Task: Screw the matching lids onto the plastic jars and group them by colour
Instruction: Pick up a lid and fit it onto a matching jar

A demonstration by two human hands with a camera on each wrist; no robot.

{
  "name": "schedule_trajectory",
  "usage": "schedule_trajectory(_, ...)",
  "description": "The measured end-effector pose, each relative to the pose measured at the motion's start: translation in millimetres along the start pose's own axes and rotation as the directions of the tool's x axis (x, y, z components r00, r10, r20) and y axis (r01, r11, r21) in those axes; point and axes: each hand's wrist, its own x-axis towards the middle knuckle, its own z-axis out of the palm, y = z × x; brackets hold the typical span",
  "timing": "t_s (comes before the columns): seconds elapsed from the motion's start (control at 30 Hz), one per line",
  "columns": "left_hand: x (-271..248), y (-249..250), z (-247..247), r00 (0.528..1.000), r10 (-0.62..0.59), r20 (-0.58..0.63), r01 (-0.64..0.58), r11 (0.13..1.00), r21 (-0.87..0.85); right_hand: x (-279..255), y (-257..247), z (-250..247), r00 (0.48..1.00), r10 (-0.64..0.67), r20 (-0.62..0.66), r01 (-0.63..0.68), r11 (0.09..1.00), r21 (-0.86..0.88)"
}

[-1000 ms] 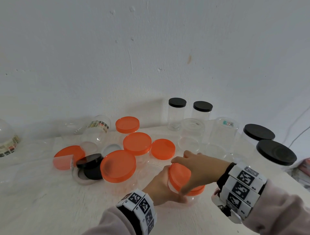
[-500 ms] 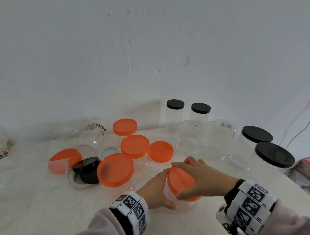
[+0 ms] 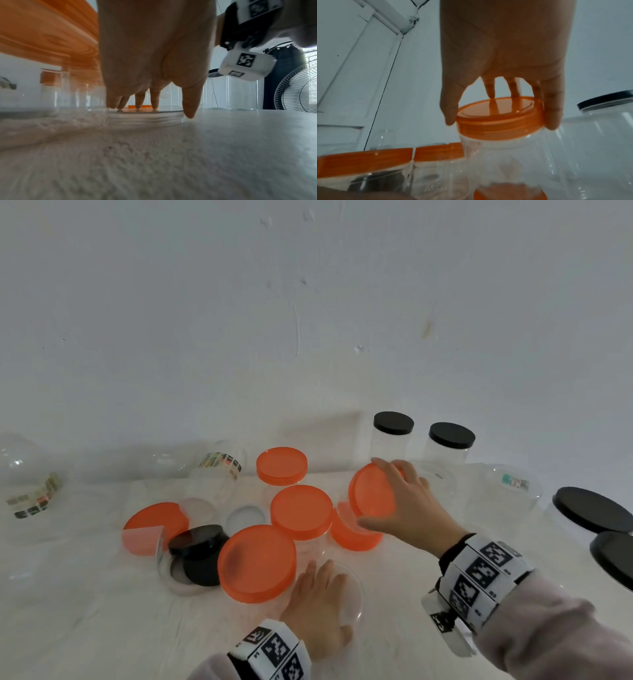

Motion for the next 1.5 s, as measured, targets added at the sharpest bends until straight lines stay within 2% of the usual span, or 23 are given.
schedule_trajectory(0.03,-1.3,3.1,-1.0,1.000,-0.024,0.000,0.024,0.999,-0.025,10.1,-3.0,5.3,1.000,-0.006,-0.022,0.006,1.000,0.003)
schedule_trajectory(0.1,-4.8,7.0,-1.0,0.993,-0.033,-0.116,0.028,0.999,-0.046,29.4,-8.9,15.7,0.998,-0.014,-0.053,0.013,1.000,-0.015)
schedule_trajectory(0.13,-9.5,10.7,-6.5,0.992,-0.069,-0.106,0.064,0.997,-0.050,38.9,-11.5,20.6,0.998,-0.015,-0.066,0.013,1.000,-0.026)
schedule_trajectory(0.17,-11.2,14.2,-7.7,0.982,-0.077,-0.171,0.076,0.997,-0.013,48.0,-13.8,24.9,0.997,-0.011,-0.076,0.009,0.999,-0.034)
schedule_trajectory(0.2,-10.3,14.5,-8.3,0.979,-0.084,-0.186,0.091,0.995,0.031,57.0,-15.6,28.7,0.997,-0.002,-0.081,-0.001,0.999,-0.036)
schedule_trajectory(0.27,-2.7,11.4,-5.9,0.997,-0.078,-0.019,0.076,0.993,-0.089,74.6,-17.9,34.7,0.996,0.033,-0.079,-0.035,0.999,-0.020)
schedule_trajectory(0.33,2.2,3.7,0.5,0.998,-0.023,0.052,0.028,0.995,-0.092,90.2,-18.6,38.5,0.994,0.093,-0.061,-0.093,0.996,0.005)
schedule_trajectory(0.43,7.1,0.1,4.6,0.997,-0.003,0.074,0.009,0.996,-0.084,105.2,-17.4,43.4,0.987,0.162,-0.002,-0.162,0.987,-0.021)
schedule_trajectory(0.57,5.0,0.1,2.0,0.996,-0.012,0.092,0.019,0.997,-0.071,112.7,-13.2,48.0,0.984,0.168,0.062,-0.161,0.982,-0.094)
schedule_trajectory(0.67,2.9,0.3,-1.0,0.995,-0.013,0.095,0.020,0.997,-0.077,114.8,-11.0,44.9,0.982,0.166,0.089,-0.154,0.980,-0.128)
schedule_trajectory(0.83,0.9,2.2,-1.4,0.996,-0.062,0.067,0.069,0.992,-0.108,108.1,-1.5,31.2,0.967,0.120,0.225,-0.073,0.976,-0.207)
schedule_trajectory(0.93,2.1,2.7,1.1,0.998,-0.062,0.025,0.064,0.993,-0.097,103.1,5.6,14.9,0.973,0.109,0.204,-0.053,0.964,-0.262)
schedule_trajectory(1.03,2.1,2.9,1.1,0.997,-0.059,0.052,0.063,0.994,-0.092,97.7,16.3,-4.6,0.983,0.174,0.058,-0.140,0.917,-0.372)
schedule_trajectory(1.1,1.4,4.9,1.1,0.996,-0.064,0.055,0.069,0.994,-0.086,90.7,26.4,-13.5,0.966,0.257,-0.010,-0.238,0.880,-0.412)
schedule_trajectory(1.23,-2.9,10.8,1.5,0.997,-0.072,0.021,0.074,0.993,-0.097,73.4,43.7,-14.3,0.915,0.402,0.034,-0.350,0.833,-0.428)
schedule_trajectory(1.5,-23.4,8.3,-2.1,0.999,-0.027,-0.035,0.016,0.957,-0.291,47.4,43.8,-14.0,0.876,0.477,0.069,-0.425,0.832,-0.358)
